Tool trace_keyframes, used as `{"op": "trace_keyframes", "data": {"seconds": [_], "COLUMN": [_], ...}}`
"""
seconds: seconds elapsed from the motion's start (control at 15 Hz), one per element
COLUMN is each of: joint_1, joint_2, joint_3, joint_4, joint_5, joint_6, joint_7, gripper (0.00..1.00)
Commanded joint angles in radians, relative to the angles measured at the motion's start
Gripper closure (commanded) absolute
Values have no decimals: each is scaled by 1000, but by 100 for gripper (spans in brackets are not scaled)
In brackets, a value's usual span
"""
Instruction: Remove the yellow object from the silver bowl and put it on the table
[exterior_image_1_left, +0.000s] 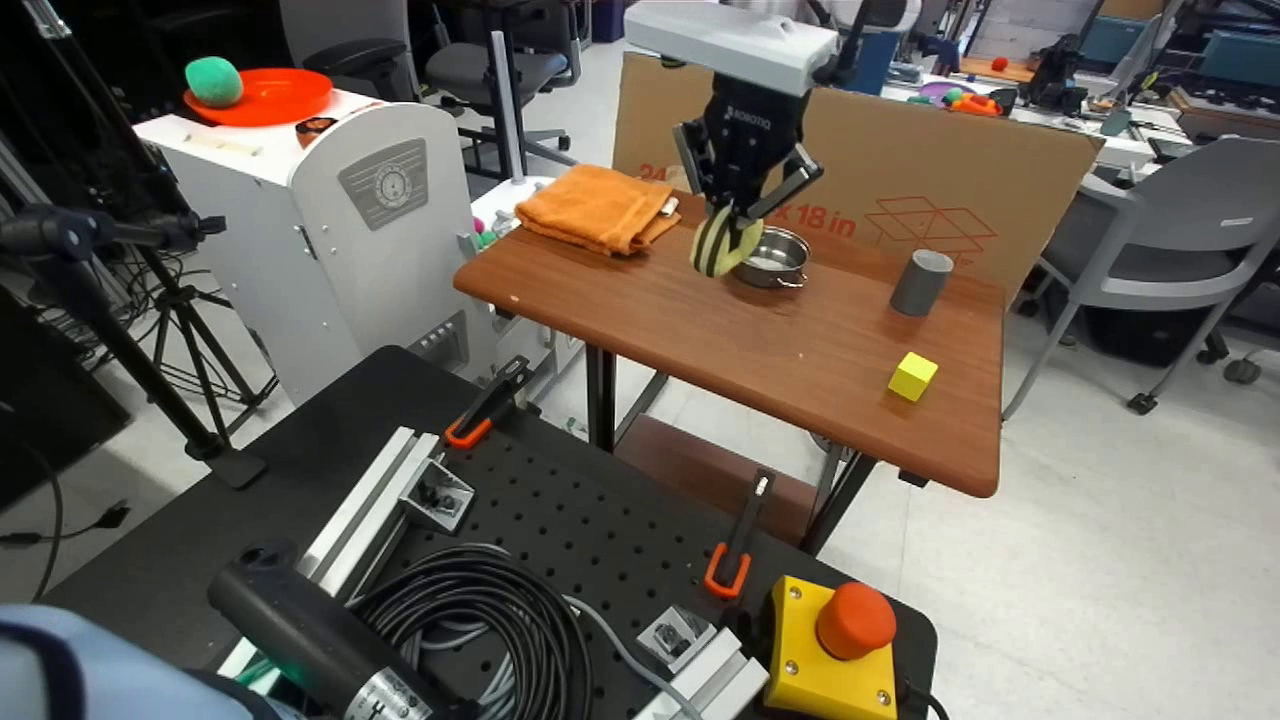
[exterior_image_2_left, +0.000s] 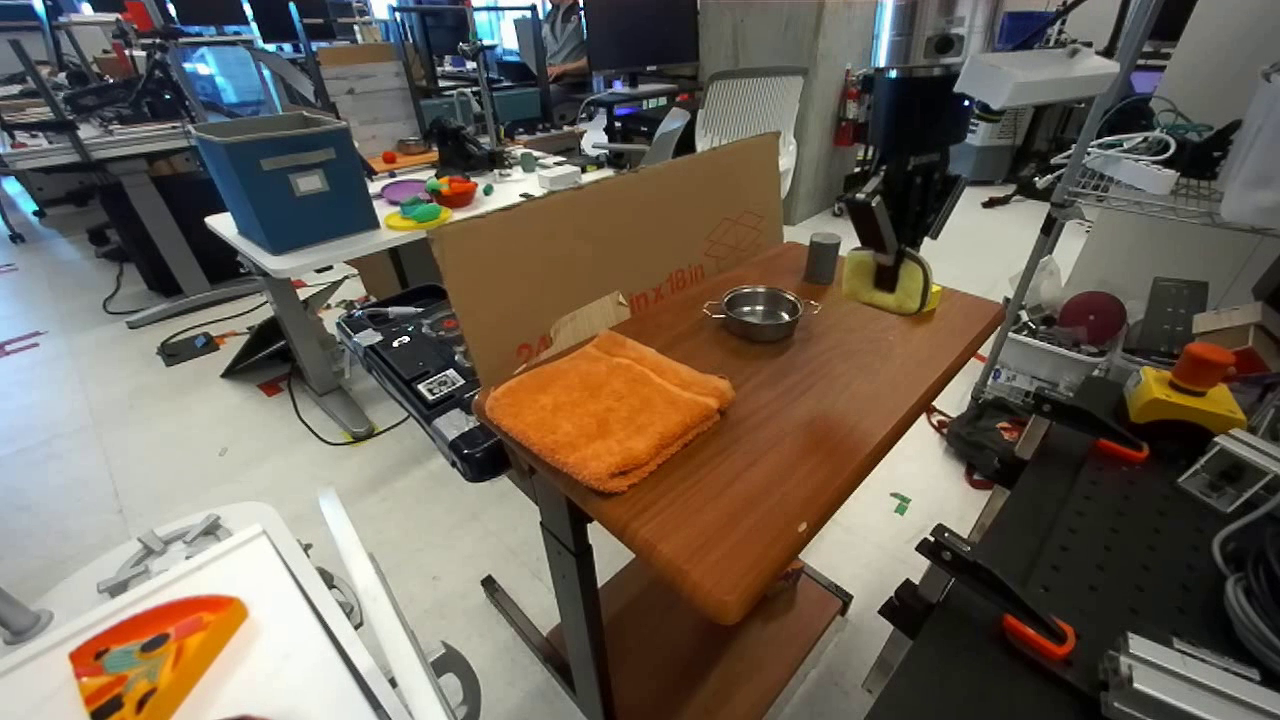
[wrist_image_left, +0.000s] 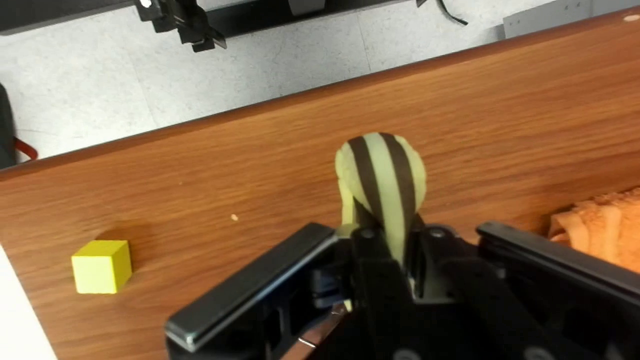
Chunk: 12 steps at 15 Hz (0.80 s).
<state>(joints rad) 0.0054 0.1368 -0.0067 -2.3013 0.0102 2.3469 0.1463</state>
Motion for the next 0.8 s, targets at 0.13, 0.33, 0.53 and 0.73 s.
{"op": "trace_keyframes", "data": {"seconds": [0.13, 0.33, 0.53, 0.73], "joint_1": [-45, -55, -62, -63], "joint_2": [62, 131, 197, 246], "joint_3": [-40, -58, -76, -94], "joint_4": [17, 39, 68, 93], "joint_5": [-4, -11, -17, -21], "joint_6": [65, 113, 135, 141], "joint_7": [-36, -24, -18, -16], "gripper": [97, 97, 97, 63]}}
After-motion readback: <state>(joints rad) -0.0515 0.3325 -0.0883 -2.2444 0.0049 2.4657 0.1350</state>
